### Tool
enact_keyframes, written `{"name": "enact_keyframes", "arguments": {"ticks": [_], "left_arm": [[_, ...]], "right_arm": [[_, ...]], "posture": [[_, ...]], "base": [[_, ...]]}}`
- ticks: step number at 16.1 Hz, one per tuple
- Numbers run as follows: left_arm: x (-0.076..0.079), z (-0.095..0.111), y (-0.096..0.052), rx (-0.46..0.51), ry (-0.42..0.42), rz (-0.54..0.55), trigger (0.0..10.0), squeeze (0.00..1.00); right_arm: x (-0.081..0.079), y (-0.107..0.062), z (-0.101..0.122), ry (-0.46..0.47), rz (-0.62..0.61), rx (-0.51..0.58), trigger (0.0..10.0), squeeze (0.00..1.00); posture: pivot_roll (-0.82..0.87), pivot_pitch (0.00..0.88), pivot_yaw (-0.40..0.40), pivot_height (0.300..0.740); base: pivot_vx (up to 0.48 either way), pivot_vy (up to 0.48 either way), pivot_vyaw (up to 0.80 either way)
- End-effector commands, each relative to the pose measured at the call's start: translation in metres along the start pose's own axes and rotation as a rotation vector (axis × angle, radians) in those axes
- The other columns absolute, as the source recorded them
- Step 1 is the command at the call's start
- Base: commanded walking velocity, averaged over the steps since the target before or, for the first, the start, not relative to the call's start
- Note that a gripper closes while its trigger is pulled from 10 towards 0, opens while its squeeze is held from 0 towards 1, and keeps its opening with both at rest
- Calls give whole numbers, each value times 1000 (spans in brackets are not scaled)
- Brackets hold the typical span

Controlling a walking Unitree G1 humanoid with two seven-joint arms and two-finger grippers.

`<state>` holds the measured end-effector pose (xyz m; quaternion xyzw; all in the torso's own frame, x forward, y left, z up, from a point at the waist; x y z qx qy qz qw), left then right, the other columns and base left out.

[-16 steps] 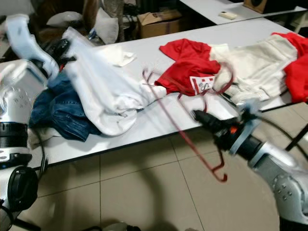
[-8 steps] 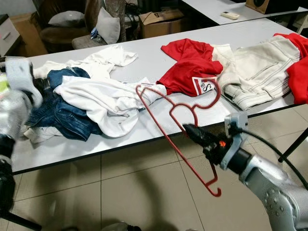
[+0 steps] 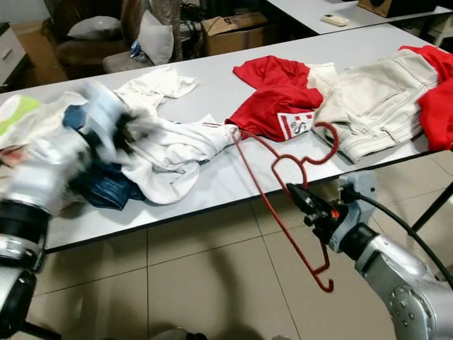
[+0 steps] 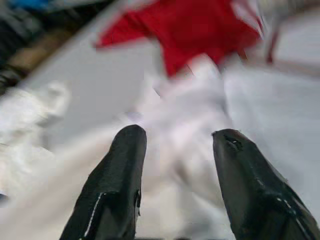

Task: Hang hanger

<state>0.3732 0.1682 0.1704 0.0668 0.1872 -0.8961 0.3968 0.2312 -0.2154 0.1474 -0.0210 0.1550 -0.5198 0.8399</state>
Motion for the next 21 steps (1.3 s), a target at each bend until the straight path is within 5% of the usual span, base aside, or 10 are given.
{"name": "enact_keyframes", "arguments": {"ticks": [1,4,5,8,9,10,17,21], "left_arm": [[3,-12,1,-74,66,-21,10000,0],[11,-26,9,-154,133,-36,10000,0],[11,-25,12,-152,138,-26,8824,0],[5,-25,22,-166,181,56,2706,0],[5,-25,22,-170,190,58,2706,0],[5,-26,23,-178,207,56,157,0],[4,-7,28,-61,125,20,0,0],[7,-8,29,-73,125,-16,0,0]], "right_arm": [[-3,-1,2,-12,-6,18,10000,0],[-7,-7,2,-18,-16,16,10000,0],[-8,-9,1,-16,-21,14,10000,0],[-10,-10,-2,-11,-25,6,10000,0],[-11,-10,-2,-11,-25,7,10000,0],[-12,-10,-1,-10,-25,9,10000,0],[-33,-16,-8,-30,138,-23,10000,0],[-35,-16,-11,-34,148,-37,10000,0]], "posture": [[-155,19,149,740],[-179,36,166,740],[-183,38,166,740],[-189,38,171,740],[-189,38,171,740],[-192,39,174,740],[-188,34,180,740],[-192,30,184,740]], "base": [[0,0,0],[0,0,0],[0,0,0],[0,0,0],[0,0,0],[0,0,0],[0,0,0],[0,0,0]]}}
Point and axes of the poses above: a point about 5 cm out from each wrist's last joint towards the gripper, its own y axis pointing out of the wrist towards the gripper, its own z axis along the axis of the wrist's last joint, x = y × z, the point moved 1 cm from there along y, pointing out of the wrist towards the gripper, and after that the axes turned 2 degrees about -y, right-handed, at the moved point
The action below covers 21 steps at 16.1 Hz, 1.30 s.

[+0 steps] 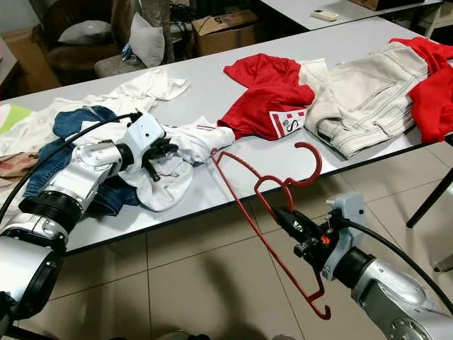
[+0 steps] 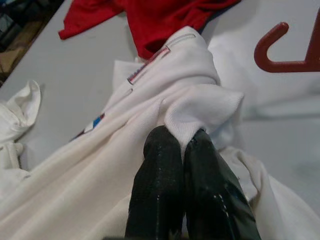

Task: Hang hanger

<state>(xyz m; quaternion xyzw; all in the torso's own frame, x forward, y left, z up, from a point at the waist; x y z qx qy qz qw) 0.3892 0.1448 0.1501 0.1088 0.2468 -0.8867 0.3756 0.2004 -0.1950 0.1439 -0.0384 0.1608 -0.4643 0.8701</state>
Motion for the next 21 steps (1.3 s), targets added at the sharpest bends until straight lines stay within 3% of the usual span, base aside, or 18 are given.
{"name": "enact_keyframes", "arguments": {"ticks": [1,3,5,8,9,13,17,19,21], "left_arm": [[-4,0,-3,1,-8,5,0,0],[-4,2,-2,8,-14,-4,0,0],[-11,18,-2,96,-74,11,0,0],[-23,57,-4,282,-169,29,0,0],[-30,80,-9,373,-186,32,0,0],[-45,147,-28,600,-168,39,0,0],[-49,178,-44,690,-124,46,0,0],[-52,184,-50,700,-116,56,0,0],[-64,180,-54,662,-96,135,0,0]], "right_arm": [[-5,0,3,-16,28,13,10000,0],[-7,0,2,-19,52,4,10000,0],[-18,3,2,-17,126,8,10000,0],[-20,11,1,-12,132,15,10000,0],[-22,15,1,-9,150,17,10000,0],[-20,27,1,-10,148,20,10000,0],[-21,34,1,-9,177,20,10000,0],[-20,36,1,-13,170,27,10000,0],[-14,36,5,-18,115,47,10000,0]], "posture": [[-192,30,184,740],[-193,29,185,740],[-188,23,183,740],[-183,18,181,740],[-177,15,180,740],[-168,7,174,740],[-153,0,164,740],[-150,0,165,740],[-152,0,169,740]], "base": [[0,0,0],[0,0,0],[0,0,0],[0,0,0],[0,0,0],[0,0,0],[0,0,0],[0,0,0],[0,0,0]]}}
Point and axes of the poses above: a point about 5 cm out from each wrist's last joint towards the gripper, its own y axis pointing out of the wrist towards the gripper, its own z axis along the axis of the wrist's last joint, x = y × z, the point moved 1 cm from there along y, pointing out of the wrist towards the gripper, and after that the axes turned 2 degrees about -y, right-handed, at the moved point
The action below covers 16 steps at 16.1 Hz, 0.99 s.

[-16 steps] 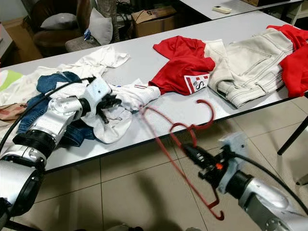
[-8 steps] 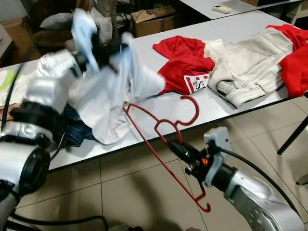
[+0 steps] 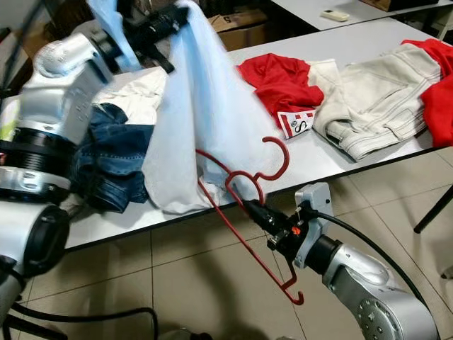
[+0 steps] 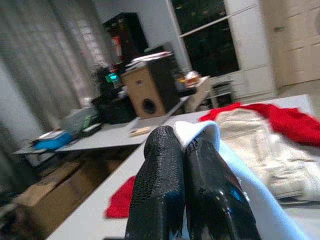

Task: Hang hanger

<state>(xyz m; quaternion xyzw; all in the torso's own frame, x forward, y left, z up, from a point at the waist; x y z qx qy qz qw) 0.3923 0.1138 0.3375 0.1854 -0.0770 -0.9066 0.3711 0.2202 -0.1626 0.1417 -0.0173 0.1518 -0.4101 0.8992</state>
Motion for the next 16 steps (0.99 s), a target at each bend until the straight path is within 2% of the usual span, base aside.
{"name": "enact_keyframes", "arguments": {"ticks": [1,2,4,5,6,8,9,12,16], "left_arm": [[-18,7,-7,-11,45,91,0,0],[-24,7,-10,-24,64,128,0,0],[-40,8,-21,-74,140,215,0,0],[-47,6,-26,-98,160,251,0,0],[-51,4,-30,-116,172,272,0,0],[-53,1,-32,-126,164,285,0,0],[-53,-1,-32,-133,163,284,0,0],[-49,-10,-32,-137,132,260,0,0],[-46,-30,-36,-197,97,265,0,0]], "right_arm": [[8,-1,5,-17,-58,15,10000,0],[15,-6,7,-27,-94,21,10000,0],[43,-27,29,-96,-244,86,10000,0],[62,-38,51,-128,-360,174,10000,0],[77,-49,75,-119,-449,288,10000,0],[82,-54,90,-109,-450,349,10000,0],[80,-51,90,-117,-416,329,10000,0],[75,-35,75,-97,-365,276,10000,0],[69,-31,65,-66,-337,247,10000,0]], "posture": [[-152,0,169,740],[-154,0,171,740],[-155,0,172,740],[-160,0,177,740],[-163,0,177,740],[-163,0,177,740],[-164,0,172,740],[-157,0,164,740],[-152,0,167,740]], "base": [[0,0,0],[0,0,0],[0,0,0],[0,0,0],[0,0,0],[0,0,0],[0,0,0],[0,0,0],[0,0,0]]}}
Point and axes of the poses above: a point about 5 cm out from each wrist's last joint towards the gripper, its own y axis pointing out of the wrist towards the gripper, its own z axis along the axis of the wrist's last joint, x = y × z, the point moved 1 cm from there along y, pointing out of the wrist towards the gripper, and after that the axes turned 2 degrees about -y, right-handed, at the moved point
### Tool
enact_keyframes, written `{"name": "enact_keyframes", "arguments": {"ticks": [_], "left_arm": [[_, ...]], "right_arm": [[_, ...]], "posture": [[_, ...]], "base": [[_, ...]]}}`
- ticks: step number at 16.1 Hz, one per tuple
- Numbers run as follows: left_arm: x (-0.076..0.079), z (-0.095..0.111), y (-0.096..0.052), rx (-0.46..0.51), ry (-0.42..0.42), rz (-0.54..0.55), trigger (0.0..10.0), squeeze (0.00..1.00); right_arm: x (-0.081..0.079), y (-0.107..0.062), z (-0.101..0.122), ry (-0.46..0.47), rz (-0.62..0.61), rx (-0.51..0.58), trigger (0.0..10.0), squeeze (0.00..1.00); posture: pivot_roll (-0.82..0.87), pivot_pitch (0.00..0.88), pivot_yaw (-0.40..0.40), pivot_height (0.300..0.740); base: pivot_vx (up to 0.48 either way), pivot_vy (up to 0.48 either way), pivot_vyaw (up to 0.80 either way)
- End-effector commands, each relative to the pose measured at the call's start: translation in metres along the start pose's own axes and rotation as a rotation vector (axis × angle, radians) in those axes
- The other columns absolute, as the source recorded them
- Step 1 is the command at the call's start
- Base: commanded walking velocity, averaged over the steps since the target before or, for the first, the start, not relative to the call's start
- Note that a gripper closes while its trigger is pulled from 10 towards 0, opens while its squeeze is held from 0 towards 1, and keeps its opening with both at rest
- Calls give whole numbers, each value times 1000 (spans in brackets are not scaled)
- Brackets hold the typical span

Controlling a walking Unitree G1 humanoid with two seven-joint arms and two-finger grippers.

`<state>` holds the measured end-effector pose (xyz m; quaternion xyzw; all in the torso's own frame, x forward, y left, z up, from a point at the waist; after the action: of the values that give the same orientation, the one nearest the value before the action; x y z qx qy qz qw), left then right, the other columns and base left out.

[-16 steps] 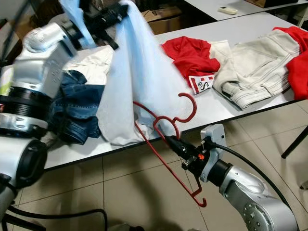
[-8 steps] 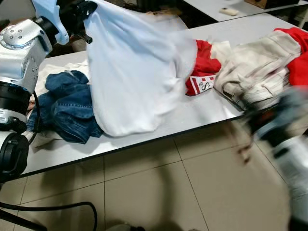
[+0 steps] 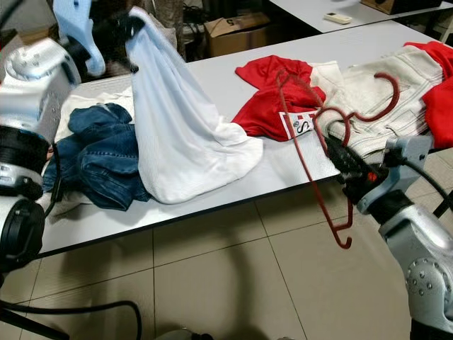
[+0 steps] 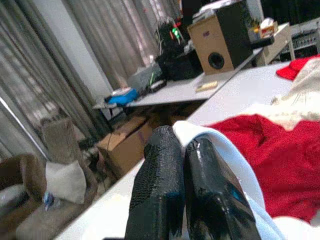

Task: Hang hanger

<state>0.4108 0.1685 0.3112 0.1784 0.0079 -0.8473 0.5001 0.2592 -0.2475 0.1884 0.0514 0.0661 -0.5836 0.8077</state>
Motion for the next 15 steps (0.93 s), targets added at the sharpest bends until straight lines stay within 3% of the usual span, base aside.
{"name": "enact_keyframes", "arguments": {"ticks": [1,3,4,6,8,10,12,13,15], "left_arm": [[-3,-1,-2,-7,2,18,0,0],[-5,-21,-9,-107,29,42,0,0],[-11,-46,-21,-203,34,95,0,0],[-22,-96,-61,-371,-16,228,0,0],[-27,-123,-95,-507,-12,285,0,0],[-23,-134,-110,-588,1,251,0,0],[-16,-134,-111,-599,-14,215,0,0],[-5,-131,-105,-583,-64,159,0,0],[32,-112,-76,-485,-250,-61,0,0]], "right_arm": [[-8,1,-2,-2,40,-11,10000,0],[-15,-3,-22,-22,36,-104,10000,0],[-20,-5,-32,-12,25,-127,10000,0],[-29,-11,-43,23,1,-140,10000,0],[-29,-16,-58,33,-51,-205,10000,0],[-30,-16,-68,31,-71,-247,10000,0],[-34,-13,-69,34,-59,-246,10000,0],[-35,-11,-69,33,-51,-244,10000,0],[-35,-8,-68,28,-48,-242,10000,0]], "posture": [[-152,0,169,740],[-159,0,192,740],[-162,0,200,740],[-165,0,204,740],[-155,0,190,740],[-148,0,185,740],[-144,0,179,740],[-137,0,173,740],[-134,0,170,740]], "base": [[0,0,0],[0,0,0],[0,0,0],[0,0,0],[0,0,0],[0,0,0],[0,0,0],[0,0,0],[0,0,0]]}}
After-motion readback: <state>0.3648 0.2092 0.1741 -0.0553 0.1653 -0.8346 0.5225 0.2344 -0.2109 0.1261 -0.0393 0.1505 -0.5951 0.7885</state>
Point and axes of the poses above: a point about 5 cm out from each wrist's last joint towards the gripper, its own y axis pointing out of the wrist towards the gripper, its own z axis along the axis of the wrist's last joint, x = y × z, the point moved 1 cm from there along y, pointing out of the wrist towards the gripper, and after that the axes turned 2 degrees about -y, right-handed, at the moved point
